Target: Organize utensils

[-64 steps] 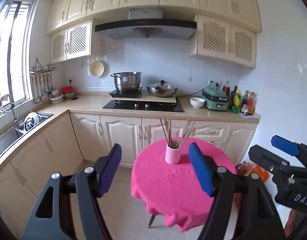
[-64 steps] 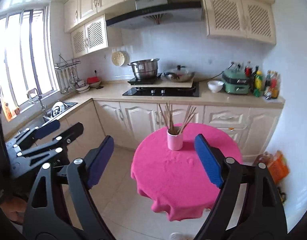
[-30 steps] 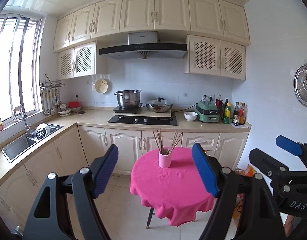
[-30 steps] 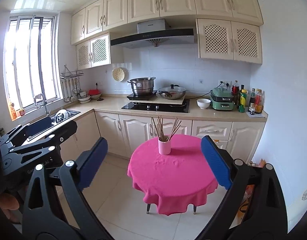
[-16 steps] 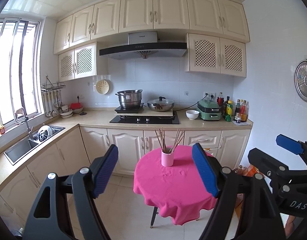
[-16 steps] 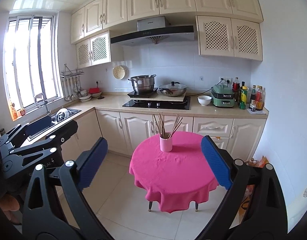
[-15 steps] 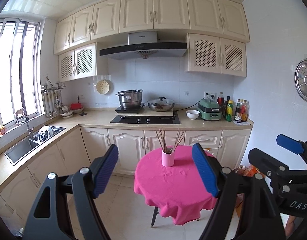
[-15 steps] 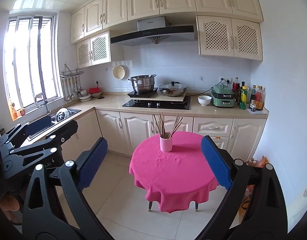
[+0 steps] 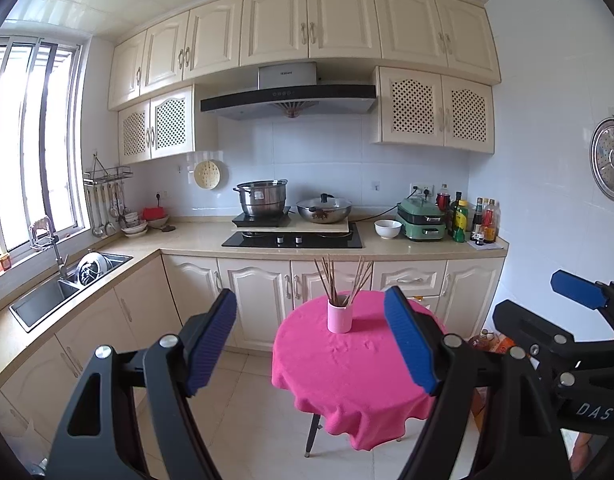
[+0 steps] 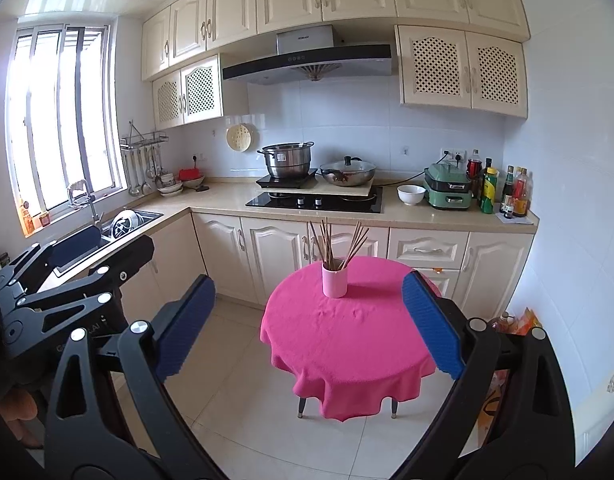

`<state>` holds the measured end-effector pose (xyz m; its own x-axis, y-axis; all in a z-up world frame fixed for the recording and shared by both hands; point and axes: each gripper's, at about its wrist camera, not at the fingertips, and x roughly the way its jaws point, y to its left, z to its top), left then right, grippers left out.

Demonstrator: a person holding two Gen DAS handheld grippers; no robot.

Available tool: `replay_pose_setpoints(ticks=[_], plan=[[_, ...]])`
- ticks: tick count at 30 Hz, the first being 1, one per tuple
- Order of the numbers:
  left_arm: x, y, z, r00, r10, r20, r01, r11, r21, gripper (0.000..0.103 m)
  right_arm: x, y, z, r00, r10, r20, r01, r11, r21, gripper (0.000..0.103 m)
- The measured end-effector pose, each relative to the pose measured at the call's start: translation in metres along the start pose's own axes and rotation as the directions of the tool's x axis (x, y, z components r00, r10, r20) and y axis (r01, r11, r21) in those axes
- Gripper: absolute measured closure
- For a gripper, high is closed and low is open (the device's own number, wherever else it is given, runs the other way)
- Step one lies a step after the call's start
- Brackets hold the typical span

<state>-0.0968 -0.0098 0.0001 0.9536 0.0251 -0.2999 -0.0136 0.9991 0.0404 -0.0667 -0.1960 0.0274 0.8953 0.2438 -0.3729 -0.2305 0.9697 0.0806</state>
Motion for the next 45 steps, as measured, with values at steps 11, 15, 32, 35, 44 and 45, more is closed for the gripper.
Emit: replay_pose_setpoints(ticks=[11, 15, 32, 35, 44, 45], plan=[[0.006, 0.005, -0.002, 1.0, 0.002, -0.009, -0.002, 1.0, 0.002, 0.028, 0.008, 0.003, -0.002, 1.0, 0.004, -0.01, -0.004, 1.0, 0.0, 0.01], [0.008, 0.008, -0.003, 1.0, 0.001, -0.012, -0.001, 1.0, 0.003, 0.028, 0.01, 0.004, -0.004, 1.0, 0.006, -0.012, -0.006, 1.0, 0.002, 0.01], [0.021, 0.01, -0.004, 0.999, -0.011, -0.032, 0.012, 1.0, 0.016, 0.028, 0.021, 0.007, -0.007, 0.999, -0.001, -0.033, 0.001, 1.0, 0.014, 0.01], [0.022, 0.012, -0.005, 0.999, -0.012, -0.034, 0.013, 1.0, 0.016, 0.028, 0.022, 0.007, -0.007, 0.999, 0.0, -0.036, 0.0, 1.0, 0.015, 0.01], [0.028, 0.014, -0.006, 0.999, -0.009, -0.046, 0.01, 1.0, 0.015, 0.028, 0.026, 0.008, -0.005, 0.999, 0.009, -0.046, -0.008, 1.0, 0.017, 0.01], [0.029, 0.015, -0.005, 0.999, -0.009, -0.048, 0.009, 1.0, 0.015, 0.028, 0.027, 0.008, -0.005, 0.999, 0.008, -0.047, -0.008, 1.0, 0.017, 0.01]])
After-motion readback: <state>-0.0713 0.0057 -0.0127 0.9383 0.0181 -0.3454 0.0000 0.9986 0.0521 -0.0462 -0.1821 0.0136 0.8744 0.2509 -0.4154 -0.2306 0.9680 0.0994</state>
